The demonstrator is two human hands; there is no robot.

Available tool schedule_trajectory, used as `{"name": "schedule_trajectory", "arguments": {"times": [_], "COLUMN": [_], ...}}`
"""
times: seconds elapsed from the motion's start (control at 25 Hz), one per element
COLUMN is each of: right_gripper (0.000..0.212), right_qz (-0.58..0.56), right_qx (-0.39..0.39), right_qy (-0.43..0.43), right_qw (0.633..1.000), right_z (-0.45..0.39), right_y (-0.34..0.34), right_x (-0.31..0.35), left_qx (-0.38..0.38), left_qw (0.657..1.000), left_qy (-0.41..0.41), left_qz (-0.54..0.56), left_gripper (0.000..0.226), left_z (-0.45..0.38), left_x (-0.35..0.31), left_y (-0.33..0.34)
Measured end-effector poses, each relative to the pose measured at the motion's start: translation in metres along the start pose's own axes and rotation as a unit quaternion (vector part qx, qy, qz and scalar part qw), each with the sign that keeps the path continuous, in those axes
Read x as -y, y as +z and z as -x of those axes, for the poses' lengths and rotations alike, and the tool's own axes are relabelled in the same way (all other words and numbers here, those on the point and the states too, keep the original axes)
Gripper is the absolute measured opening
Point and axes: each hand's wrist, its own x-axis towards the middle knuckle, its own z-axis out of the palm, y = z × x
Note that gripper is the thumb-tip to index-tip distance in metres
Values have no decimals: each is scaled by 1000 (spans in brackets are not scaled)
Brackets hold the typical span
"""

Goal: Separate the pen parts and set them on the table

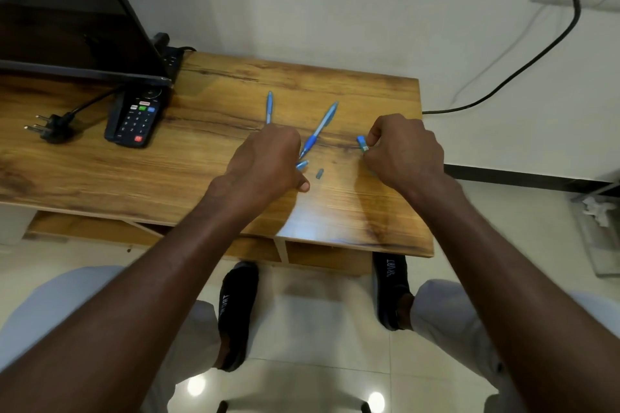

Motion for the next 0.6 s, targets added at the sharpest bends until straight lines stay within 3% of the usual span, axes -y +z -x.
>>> {"name": "schedule_trajectory", "arguments": {"times": [0.4,0.48,0.6], "right_gripper": [13,12,8], "right_qz": [-7,-63,-173], "right_qx": [-13,-13,11], "right_qy": [-1,13,24], "right_qw": [1000,998,985], "right_z": [-2,-4,-4], "right_y": [8,4,-1], "right_x": [4,5,8], "left_qx": [9,-5,-90], "left_qw": [1000,999,981], "left_qy": [6,0,-4], "left_qz": [5,52,174], "left_gripper": [39,39,35], "left_z": [-4,-6,-10], "left_x": [2,4,10], "left_y": [-3,-8,-17]}}
